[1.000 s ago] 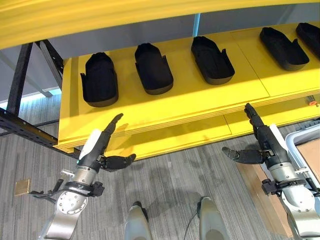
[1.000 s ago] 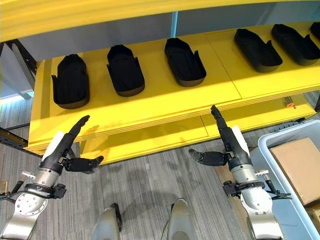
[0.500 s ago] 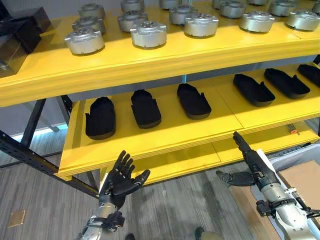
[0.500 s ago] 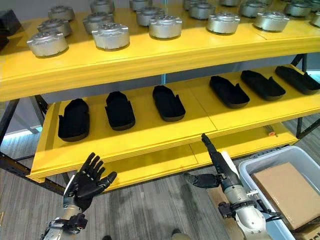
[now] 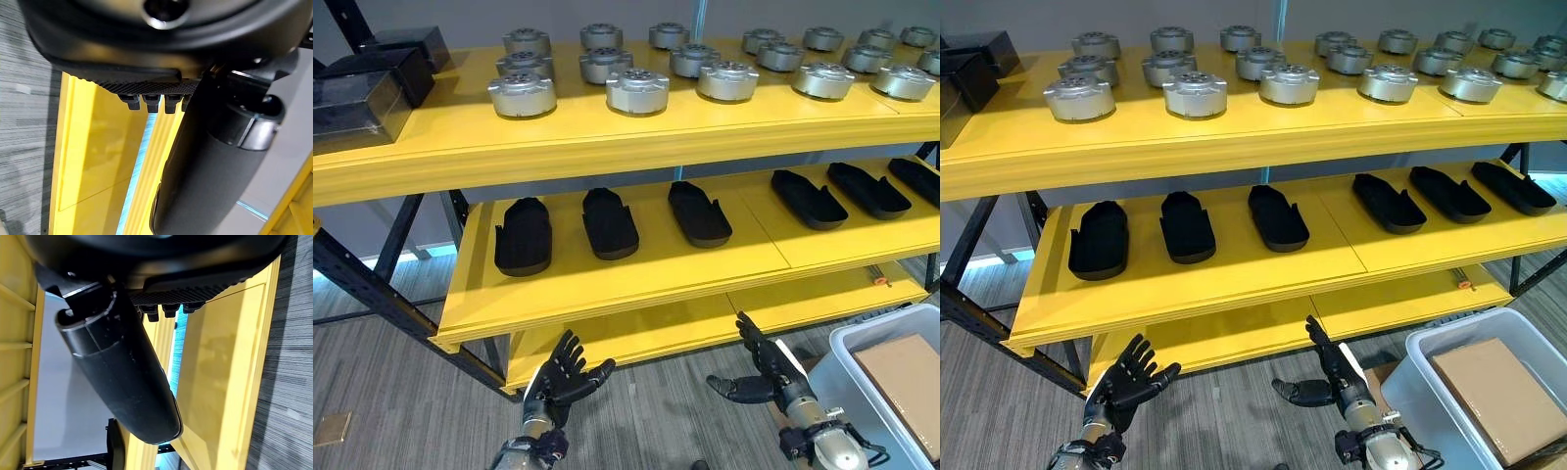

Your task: Move parts from the plastic box to the shelf.

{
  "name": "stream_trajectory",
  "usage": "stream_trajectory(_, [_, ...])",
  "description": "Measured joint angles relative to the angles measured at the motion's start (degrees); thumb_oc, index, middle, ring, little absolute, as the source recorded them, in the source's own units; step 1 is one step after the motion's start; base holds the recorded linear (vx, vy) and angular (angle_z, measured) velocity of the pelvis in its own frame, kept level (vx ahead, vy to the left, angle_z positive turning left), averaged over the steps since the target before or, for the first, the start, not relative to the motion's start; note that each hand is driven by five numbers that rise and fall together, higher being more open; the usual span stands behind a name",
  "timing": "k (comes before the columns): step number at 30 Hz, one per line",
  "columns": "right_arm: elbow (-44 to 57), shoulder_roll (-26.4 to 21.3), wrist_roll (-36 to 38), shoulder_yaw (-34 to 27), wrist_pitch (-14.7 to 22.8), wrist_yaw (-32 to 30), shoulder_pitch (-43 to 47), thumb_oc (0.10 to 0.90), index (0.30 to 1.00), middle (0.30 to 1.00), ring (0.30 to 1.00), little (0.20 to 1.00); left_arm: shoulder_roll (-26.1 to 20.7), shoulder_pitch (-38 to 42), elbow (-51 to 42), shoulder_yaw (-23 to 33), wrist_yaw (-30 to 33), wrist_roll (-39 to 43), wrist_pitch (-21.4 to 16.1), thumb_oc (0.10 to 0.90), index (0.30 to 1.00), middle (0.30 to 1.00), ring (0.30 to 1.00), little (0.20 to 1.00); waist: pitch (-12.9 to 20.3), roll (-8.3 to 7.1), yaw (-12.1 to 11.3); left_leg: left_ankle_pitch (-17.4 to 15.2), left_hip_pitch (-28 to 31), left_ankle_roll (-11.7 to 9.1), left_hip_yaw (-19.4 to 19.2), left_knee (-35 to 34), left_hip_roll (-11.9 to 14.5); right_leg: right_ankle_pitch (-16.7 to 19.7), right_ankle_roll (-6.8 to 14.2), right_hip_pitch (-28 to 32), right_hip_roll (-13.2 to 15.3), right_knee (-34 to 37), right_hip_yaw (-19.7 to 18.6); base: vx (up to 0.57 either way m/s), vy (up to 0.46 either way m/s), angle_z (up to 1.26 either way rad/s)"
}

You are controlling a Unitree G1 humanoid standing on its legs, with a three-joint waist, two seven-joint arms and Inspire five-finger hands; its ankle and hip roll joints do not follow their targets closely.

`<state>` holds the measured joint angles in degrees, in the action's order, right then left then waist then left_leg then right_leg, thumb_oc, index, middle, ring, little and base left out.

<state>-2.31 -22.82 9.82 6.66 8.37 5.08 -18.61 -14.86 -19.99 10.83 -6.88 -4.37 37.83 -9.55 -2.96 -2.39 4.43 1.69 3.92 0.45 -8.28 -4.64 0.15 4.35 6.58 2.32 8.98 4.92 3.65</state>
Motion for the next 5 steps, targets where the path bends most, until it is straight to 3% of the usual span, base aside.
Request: stream_trajectory(5, [-0.34,-0.01,1.15,0.02,-0.06,-1.45,0.59,0.900,1.000,1.000,1.000,1.000,0.41,0.05,0.00,0.00,0.92,-0.53,0.00,0.900,1.000,1.000,1.000,1.000,-0.04,-0.07,0.03,-0.18,0.49,-0.27,-0.19,-0.01,0.59,-0.07,-0.08,0.16,-0.54,0.28,-0.26,0.01,0.004,-0.05])
